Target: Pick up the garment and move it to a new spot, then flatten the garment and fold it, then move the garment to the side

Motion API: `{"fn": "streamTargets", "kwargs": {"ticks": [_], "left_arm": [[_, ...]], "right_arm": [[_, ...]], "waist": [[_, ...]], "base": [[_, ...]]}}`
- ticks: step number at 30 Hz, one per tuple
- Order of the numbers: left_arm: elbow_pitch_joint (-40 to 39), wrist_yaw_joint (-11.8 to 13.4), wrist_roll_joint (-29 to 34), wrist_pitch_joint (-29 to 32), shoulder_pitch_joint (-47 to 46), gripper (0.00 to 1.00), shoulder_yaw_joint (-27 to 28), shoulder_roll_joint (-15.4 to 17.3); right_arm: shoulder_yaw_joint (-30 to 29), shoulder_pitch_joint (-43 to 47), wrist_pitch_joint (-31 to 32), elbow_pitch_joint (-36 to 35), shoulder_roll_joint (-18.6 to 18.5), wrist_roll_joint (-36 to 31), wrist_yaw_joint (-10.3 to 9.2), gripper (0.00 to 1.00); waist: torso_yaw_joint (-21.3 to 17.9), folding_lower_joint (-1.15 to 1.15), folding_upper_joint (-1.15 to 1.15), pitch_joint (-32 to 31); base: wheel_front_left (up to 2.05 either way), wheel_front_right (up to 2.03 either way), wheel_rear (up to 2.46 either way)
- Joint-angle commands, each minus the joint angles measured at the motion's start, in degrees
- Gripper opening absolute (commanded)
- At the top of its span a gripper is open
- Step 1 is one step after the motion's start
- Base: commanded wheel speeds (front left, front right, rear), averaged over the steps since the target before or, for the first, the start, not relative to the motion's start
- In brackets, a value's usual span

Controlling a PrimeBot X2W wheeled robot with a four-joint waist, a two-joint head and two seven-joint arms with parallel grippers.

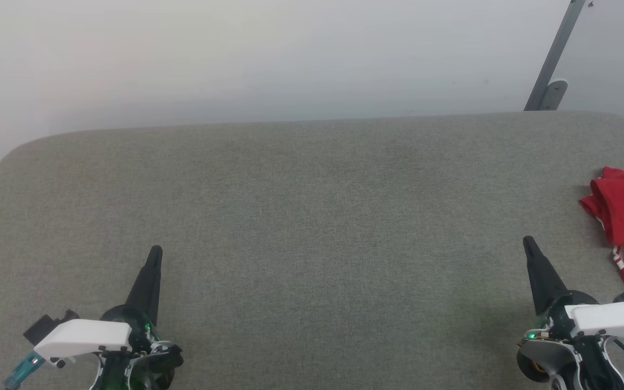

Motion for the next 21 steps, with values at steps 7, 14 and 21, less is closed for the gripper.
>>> {"fn": "streamTargets", "kwargs": {"ticks": [7,14,21], "left_arm": [[-0.1,-0.3,-0.2,0.1,-0.6,0.0,0.0,-0.1],[-0.1,-0.3,-0.2,0.1,-0.6,0.0,0.0,-0.1],[-0.1,-0.3,-0.2,0.1,-0.6,0.0,0.0,-0.1]], "right_arm": [[-0.1,-0.3,0.1,0.1,0.2,0.3,0.0,0.0],[-0.1,-0.3,0.1,0.1,0.2,0.3,0.0,0.0],[-0.1,-0.3,0.1,0.1,0.2,0.3,0.0,0.0]], "waist": [[0.0,0.0,0.0,0.0],[0.0,0.0,0.0,0.0],[0.0,0.0,0.0,0.0]], "base": [[0.0,0.0,0.0],[0.0,0.0,0.0],[0.0,0.0,0.0]]}}
